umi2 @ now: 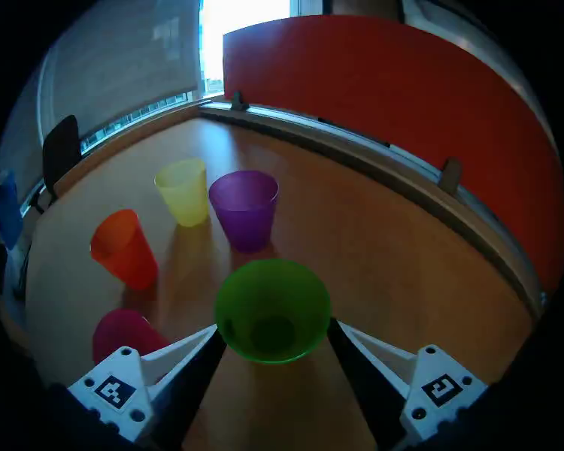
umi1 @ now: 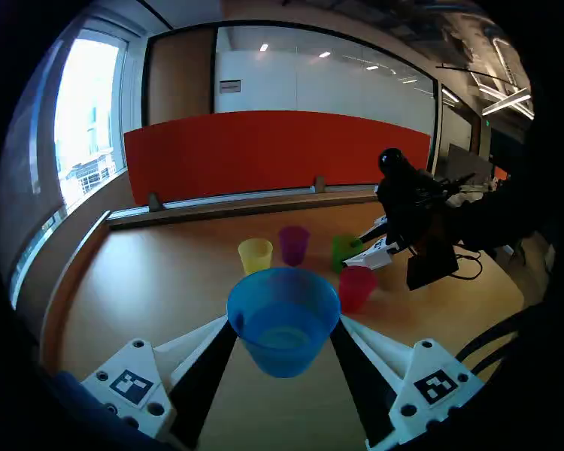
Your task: Pour water
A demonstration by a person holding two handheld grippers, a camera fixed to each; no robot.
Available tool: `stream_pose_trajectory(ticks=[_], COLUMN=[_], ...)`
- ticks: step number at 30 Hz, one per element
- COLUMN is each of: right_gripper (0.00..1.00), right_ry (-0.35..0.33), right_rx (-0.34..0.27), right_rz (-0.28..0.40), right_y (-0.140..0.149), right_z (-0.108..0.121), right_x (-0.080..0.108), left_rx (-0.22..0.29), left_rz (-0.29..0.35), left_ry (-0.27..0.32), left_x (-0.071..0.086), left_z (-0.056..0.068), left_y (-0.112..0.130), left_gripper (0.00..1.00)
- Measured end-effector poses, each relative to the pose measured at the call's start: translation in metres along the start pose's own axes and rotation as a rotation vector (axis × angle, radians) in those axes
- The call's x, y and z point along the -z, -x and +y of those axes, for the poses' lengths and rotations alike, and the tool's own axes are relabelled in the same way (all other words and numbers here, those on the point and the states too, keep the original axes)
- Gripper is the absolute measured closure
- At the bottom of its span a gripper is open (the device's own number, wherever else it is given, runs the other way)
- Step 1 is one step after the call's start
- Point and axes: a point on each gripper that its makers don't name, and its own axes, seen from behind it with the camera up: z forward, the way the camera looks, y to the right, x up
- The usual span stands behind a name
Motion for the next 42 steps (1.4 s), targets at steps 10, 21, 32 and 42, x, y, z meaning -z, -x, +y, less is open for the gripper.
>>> stream_pose_trajectory(ticks=[10,21,32,42], right_gripper=[0.01,0.08,0.11,0.12], right_ry=[-0.003,-0.002,0.002,0.016], right_rx=[0.001,0.009,-0.008,-0.013], right_rz=[0.007,0.018,0.063,0.108], right_y=[-0.001,-0.001,-0.006,-0.016], right_z=[0.0,0.0,0.0,0.003], right_x=[-0.006,-0.006,-0.006,0.003], left_rx=[0.001,0.002,-0.002,-0.008], left_rz=[-0.006,-0.009,-0.008,-0.004], left_ry=[-0.001,-0.004,-0.005,-0.001], left_x=[-0.003,-0.003,-0.001,0.0], left_z=[0.0,-0.001,-0.002,0.0], left_y=[0.002,0.003,0.002,0.0], left_gripper=[0.16,0.16,0.16,0.16])
